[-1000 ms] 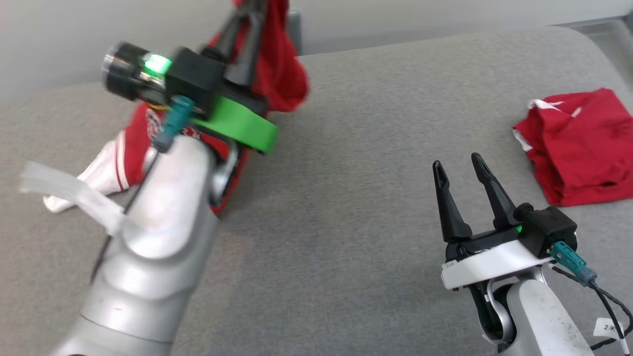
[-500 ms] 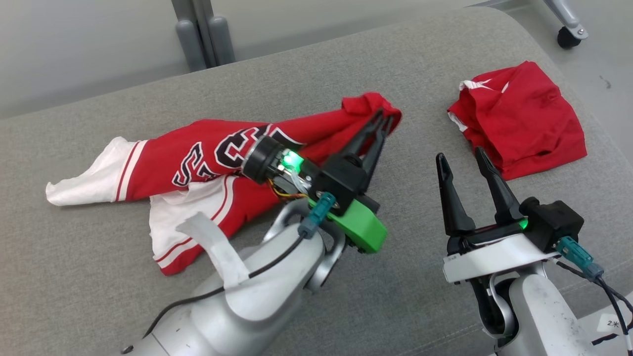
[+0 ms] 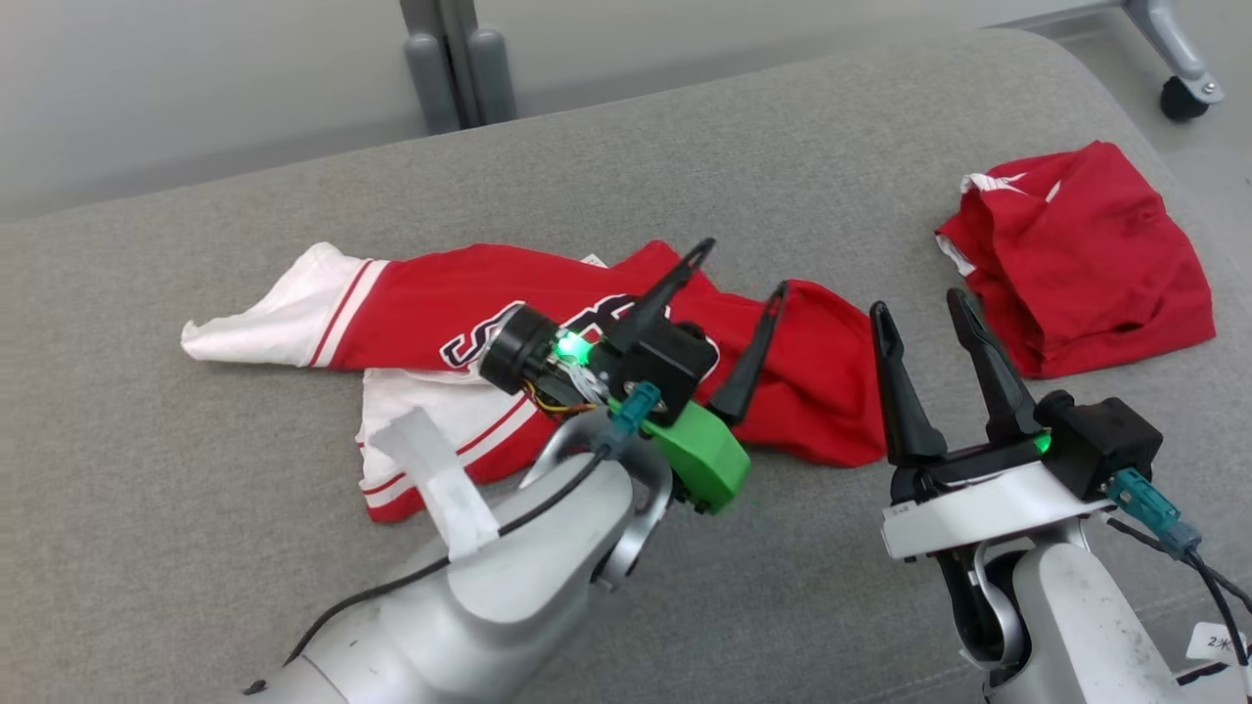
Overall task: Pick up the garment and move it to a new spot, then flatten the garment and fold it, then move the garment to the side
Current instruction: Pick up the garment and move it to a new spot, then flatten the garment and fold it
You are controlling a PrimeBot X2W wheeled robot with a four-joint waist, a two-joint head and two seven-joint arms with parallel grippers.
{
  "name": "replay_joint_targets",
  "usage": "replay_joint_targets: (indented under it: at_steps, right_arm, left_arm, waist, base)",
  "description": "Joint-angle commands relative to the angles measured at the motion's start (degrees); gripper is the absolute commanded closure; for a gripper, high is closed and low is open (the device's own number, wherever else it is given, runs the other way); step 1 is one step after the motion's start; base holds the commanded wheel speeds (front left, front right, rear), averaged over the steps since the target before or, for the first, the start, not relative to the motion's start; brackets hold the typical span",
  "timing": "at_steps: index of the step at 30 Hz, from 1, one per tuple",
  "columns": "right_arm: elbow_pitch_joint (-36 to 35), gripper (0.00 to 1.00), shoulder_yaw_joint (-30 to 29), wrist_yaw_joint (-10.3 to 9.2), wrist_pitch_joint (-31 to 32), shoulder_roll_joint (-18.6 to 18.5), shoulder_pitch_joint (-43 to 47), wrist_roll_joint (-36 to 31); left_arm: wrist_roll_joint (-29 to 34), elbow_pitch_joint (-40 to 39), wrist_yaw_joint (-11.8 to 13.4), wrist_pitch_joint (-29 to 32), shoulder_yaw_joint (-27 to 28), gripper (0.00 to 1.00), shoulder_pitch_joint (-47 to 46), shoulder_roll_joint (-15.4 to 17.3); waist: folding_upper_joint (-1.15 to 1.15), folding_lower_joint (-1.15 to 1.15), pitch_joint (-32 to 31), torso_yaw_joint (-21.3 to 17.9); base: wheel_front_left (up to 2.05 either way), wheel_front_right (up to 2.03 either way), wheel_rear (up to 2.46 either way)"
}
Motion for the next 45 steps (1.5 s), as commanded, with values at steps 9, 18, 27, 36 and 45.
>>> replay_joint_targets:
  at_steps: [9,18,27,36,45]
  right_arm:
    - [0.8,0.0,-0.1,-0.09,-0.2,-0.1,3.0,-2.3]
    - [1.7,0.0,1.9,-0.09,-0.2,-0.1,5.2,-2.2]
    - [2.9,0.0,3.4,-0.09,-0.2,-0.1,6.4,-1.5]
    - [3.4,0.0,3.5,-0.09,-0.2,-0.1,6.5,-1.4]
    - [5.9,0.0,8.0,-0.08,-0.2,-1.1,3.9,-2.5]
  left_arm:
    - [3.9,-10.3,2.8,-0.2,18.8,0.0,12.7,7.7]
    - [9.5,-22.5,-1.3,-0.2,35.6,0.0,30.7,10.4]
    - [15.5,-25.4,-8.0,-0.2,44.3,0.0,43.5,5.1]
    - [20.8,-24.8,-14.1,-0.2,50.2,0.0,46.3,0.9]
    - [21.8,-23.9,-16.1,-0.2,50.1,0.0,44.3,0.2]
  waist:
    - [0.0,0.0,-4.9,9.9]
    - [0.0,0.0,-7.7,14.1]
    - [0.0,0.0,-9.1,14.8]
    - [0.0,0.0,-8.9,14.6]
    - [0.0,0.0,-6.7,15.8]
  base:
    - [0.0,0.0,0.0]
    - [0.0,0.0,0.0]
    - [0.0,0.0,0.0]
    - [0.0,0.0,0.0]
    - [0.0,0.0,0.0]
